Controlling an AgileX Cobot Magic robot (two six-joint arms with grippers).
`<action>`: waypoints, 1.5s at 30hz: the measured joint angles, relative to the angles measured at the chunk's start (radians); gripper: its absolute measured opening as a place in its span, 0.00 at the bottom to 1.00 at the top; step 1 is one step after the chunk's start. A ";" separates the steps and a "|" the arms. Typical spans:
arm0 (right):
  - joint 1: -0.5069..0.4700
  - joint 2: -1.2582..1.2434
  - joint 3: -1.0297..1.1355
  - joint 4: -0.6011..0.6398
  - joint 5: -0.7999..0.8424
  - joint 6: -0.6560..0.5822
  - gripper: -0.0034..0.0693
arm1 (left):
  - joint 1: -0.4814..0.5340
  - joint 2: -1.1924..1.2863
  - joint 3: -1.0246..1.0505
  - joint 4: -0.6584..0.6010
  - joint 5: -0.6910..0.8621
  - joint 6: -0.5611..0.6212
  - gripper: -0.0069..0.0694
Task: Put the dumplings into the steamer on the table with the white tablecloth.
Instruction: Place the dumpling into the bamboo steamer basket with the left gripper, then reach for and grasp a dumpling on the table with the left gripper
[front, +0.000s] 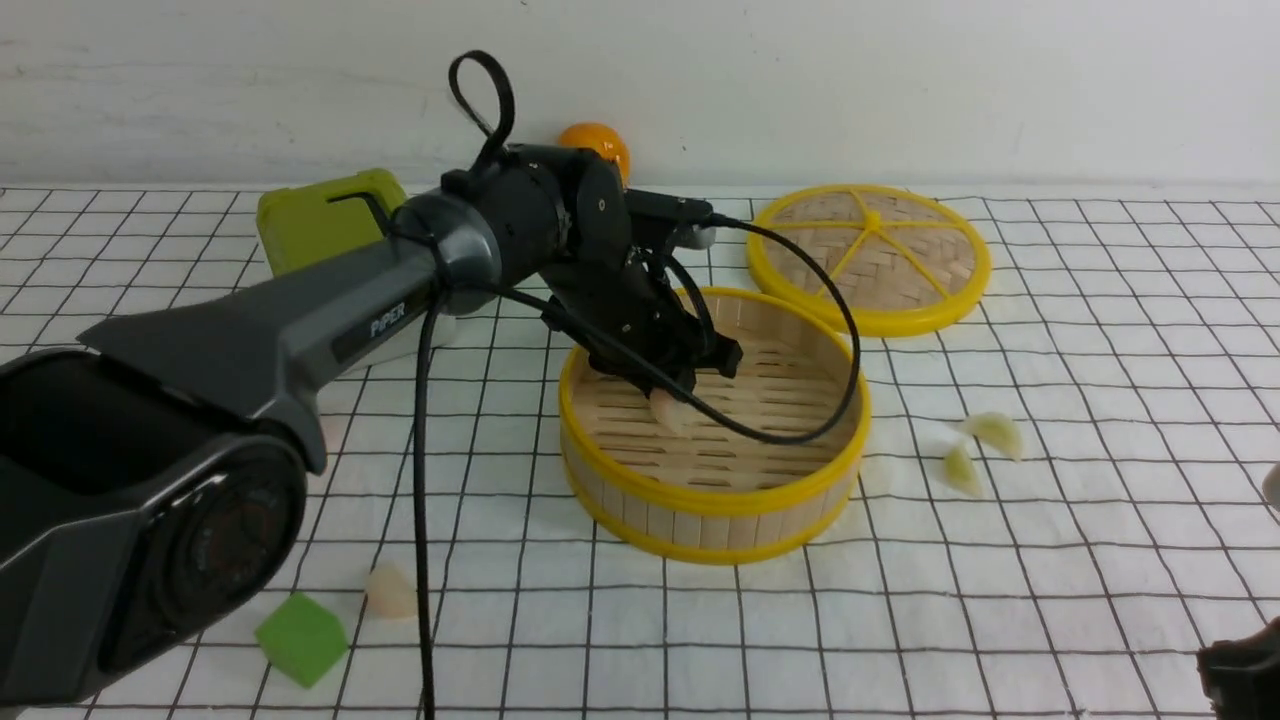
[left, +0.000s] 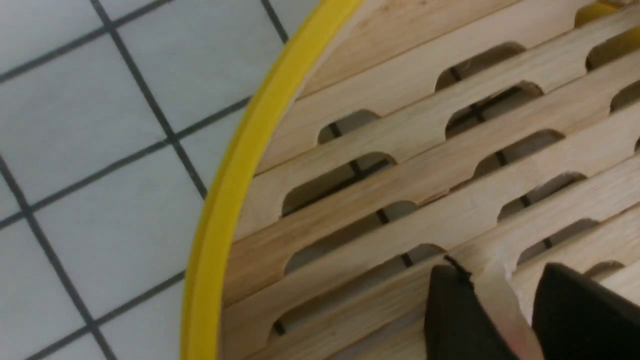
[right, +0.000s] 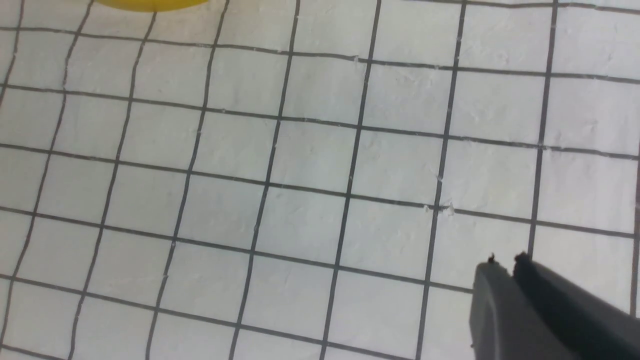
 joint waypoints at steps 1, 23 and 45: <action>0.000 0.000 0.000 0.000 -0.001 -0.001 0.11 | 0.000 0.000 0.000 0.005 0.000 0.000 0.49; 0.000 0.000 0.000 0.028 0.010 -0.003 0.13 | 0.221 -0.511 0.501 0.135 0.384 -0.344 0.46; 0.000 0.000 0.000 0.052 0.013 -0.004 0.15 | 0.219 -0.438 0.850 0.095 -0.008 -0.469 0.46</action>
